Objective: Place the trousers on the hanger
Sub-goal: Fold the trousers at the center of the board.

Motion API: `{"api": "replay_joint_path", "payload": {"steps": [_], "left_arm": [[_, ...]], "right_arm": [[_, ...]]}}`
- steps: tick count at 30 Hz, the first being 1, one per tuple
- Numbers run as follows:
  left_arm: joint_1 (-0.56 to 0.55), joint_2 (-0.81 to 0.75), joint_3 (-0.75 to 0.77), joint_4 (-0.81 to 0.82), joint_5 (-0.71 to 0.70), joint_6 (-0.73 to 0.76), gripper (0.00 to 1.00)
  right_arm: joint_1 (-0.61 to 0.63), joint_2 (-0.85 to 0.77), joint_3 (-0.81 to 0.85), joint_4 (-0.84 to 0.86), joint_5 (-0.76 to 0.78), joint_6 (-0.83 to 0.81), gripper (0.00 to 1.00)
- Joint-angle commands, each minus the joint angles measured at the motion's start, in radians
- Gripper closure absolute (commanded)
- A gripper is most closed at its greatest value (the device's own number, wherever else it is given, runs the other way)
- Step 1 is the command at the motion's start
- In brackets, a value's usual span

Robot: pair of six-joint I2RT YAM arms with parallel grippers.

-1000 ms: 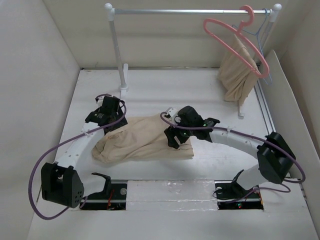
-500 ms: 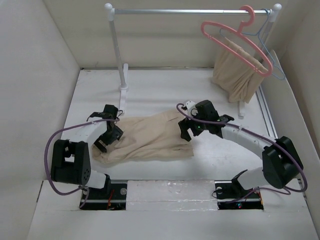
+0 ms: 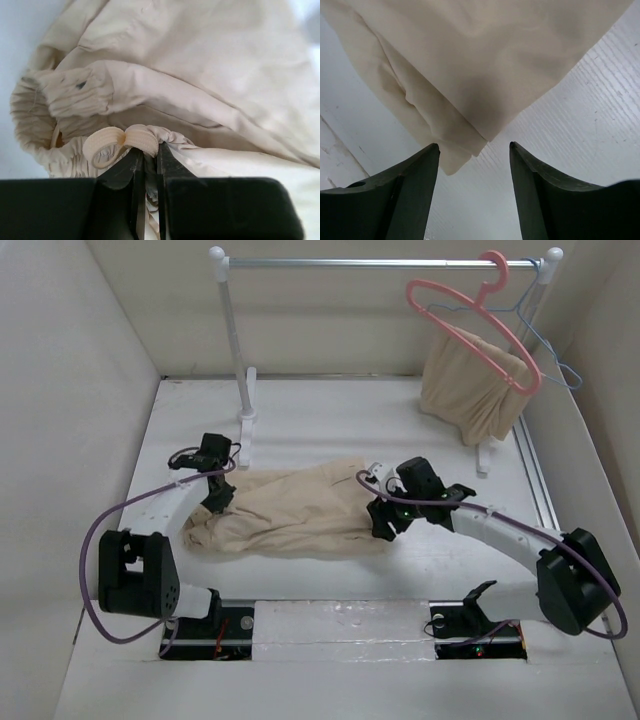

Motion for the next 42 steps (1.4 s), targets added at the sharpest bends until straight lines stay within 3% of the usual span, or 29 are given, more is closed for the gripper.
{"api": "replay_joint_path", "payload": {"steps": [1,2,8,11,16,21,22,24,25,26,27,28,29,30,32,34,36,38,39,41,42], "left_arm": [[0.003,-0.084,0.101,0.017,-0.022,0.043,1.0],[0.003,-0.084,0.101,0.017,-0.022,0.043,1.0],[0.003,0.009,0.166,0.02,-0.102,0.094,1.0],[0.003,0.094,0.212,0.011,-0.103,0.105,1.0],[0.036,0.21,0.203,0.072,-0.212,0.116,0.99],[0.118,0.309,0.209,0.039,-0.224,0.132,0.92],[0.118,0.272,0.204,0.051,-0.225,0.145,0.76],[0.118,0.214,0.198,0.071,-0.199,0.184,0.57],[0.118,0.154,0.202,0.087,-0.179,0.201,0.3],[0.118,0.122,0.207,0.094,-0.156,0.218,0.23],[0.118,0.1,0.227,0.097,-0.114,0.243,0.19],[0.108,0.051,0.241,0.1,-0.099,0.254,0.14],[0.078,0.031,0.253,0.1,-0.093,0.261,0.14],[0.062,0.019,0.287,0.095,-0.094,0.267,0.14],[0.032,-0.009,0.316,0.091,-0.083,0.28,0.15],[-0.019,-0.021,0.336,0.095,-0.05,0.284,0.23],[-0.082,-0.027,0.302,0.112,0.045,0.281,0.28],[-0.128,-0.038,0.258,0.144,0.126,0.249,0.4],[-0.151,-0.043,0.197,0.16,0.154,0.24,0.44],[-0.18,-0.055,0.125,0.221,0.186,0.206,0.63],[-0.18,-0.055,0.056,0.244,0.214,0.198,0.71]], "right_arm": [[0.007,0.04,0.004,0.009,-0.067,-0.042,0.37],[0.007,0.04,0.004,0.009,-0.067,-0.042,0.37],[0.007,0.066,-0.012,0.038,-0.067,-0.036,0.76],[0.007,0.091,-0.031,0.058,-0.06,-0.03,1.0],[0.025,0.059,-0.05,0.053,0.009,-0.004,1.0],[0.05,-0.006,-0.047,0.029,0.042,0.011,1.0],[0.062,-0.012,-0.047,0.024,0.058,0.022,1.0],[0.074,-0.023,-0.044,0.007,0.069,0.024,1.0],[0.085,-0.027,-0.044,0.003,0.075,0.028,1.0],[0.085,-0.034,-0.039,-0.002,0.077,0.028,0.98],[0.096,-0.04,-0.036,0.003,0.074,0.03,0.85],[0.108,-0.055,-0.032,0.009,0.065,0.033,0.78],[0.108,-0.057,-0.027,0.029,0.054,0.033,0.71],[0.119,-0.057,-0.009,0.036,0.045,0.033,0.58],[0.133,-0.037,0.014,0.061,0.039,0.04,0.48],[0.142,-0.012,0.033,0.096,0.034,0.057,0.33],[0.142,0.041,0.033,0.168,0.026,0.076,0.23],[0.142,0.101,0.045,0.228,0.019,0.091,0.23],[0.142,0.123,0.048,0.251,0.016,0.096,0.28],[0.142,0.159,0.056,0.297,0.019,0.108,0.39],[0.142,0.196,0.056,0.308,0.017,0.106,0.55]]}}
